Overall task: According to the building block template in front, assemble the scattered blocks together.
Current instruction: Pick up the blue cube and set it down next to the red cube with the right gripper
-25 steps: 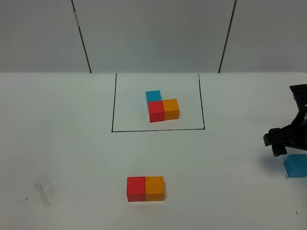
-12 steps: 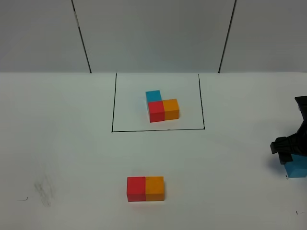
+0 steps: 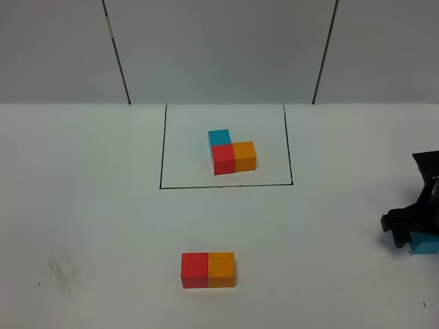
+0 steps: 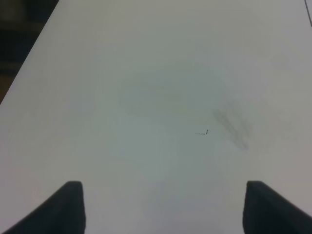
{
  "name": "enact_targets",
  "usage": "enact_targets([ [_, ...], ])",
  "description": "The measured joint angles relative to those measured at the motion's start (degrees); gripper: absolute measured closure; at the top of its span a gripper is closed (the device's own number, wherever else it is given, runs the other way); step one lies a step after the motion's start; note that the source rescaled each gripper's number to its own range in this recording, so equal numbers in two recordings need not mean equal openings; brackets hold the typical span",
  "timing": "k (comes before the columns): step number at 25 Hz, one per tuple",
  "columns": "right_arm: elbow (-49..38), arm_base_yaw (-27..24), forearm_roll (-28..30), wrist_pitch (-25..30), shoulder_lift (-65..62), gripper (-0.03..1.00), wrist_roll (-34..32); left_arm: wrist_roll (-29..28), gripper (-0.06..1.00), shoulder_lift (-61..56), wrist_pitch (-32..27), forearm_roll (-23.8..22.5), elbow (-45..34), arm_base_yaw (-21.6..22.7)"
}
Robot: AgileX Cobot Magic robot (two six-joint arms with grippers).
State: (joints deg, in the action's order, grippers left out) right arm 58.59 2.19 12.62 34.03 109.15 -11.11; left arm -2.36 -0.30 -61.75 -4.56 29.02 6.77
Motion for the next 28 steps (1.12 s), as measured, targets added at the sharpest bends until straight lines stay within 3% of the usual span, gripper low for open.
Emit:
enact_targets([
  [3, -0.66, 0.00, 0.00, -0.34, 0.00, 0.33, 0.00, 0.00, 0.31, 0.00, 0.00, 0.00, 0.00, 0.00],
  [5, -0.80, 0.00, 0.00, -0.34, 0.00, 0.52, 0.00, 0.00, 0.31, 0.00, 0.00, 0.00, 0.00, 0.00],
  [7, -0.80, 0.00, 0.00, -0.34, 0.00, 0.79, 0.00, 0.00, 0.31, 0.00, 0.00, 0.00, 0.00, 0.00],
  [13, -0.80, 0.21, 0.06, 0.45, -0.33, 0.77, 0.00, 0.00, 0.31, 0.00, 0.00, 0.00, 0.00, 0.00],
  [18, 0.74, 2.82, -1.17, 5.55, -6.12, 0.77, -0.06, 0.06, 0.31, 0.00, 0.00, 0.00, 0.00, 0.00],
  [25, 13.46, 12.96, -11.76, 11.80, -11.36, 0.77, -2.17, 0.06, 0.31, 0.00, 0.00, 0.00, 0.00, 0.00],
  [28, 19.69, 19.36, -12.62, 14.37, -9.54, 0.77, -4.51, 0.12, 0.31, 0.00, 0.00, 0.00, 0.00, 0.00],
])
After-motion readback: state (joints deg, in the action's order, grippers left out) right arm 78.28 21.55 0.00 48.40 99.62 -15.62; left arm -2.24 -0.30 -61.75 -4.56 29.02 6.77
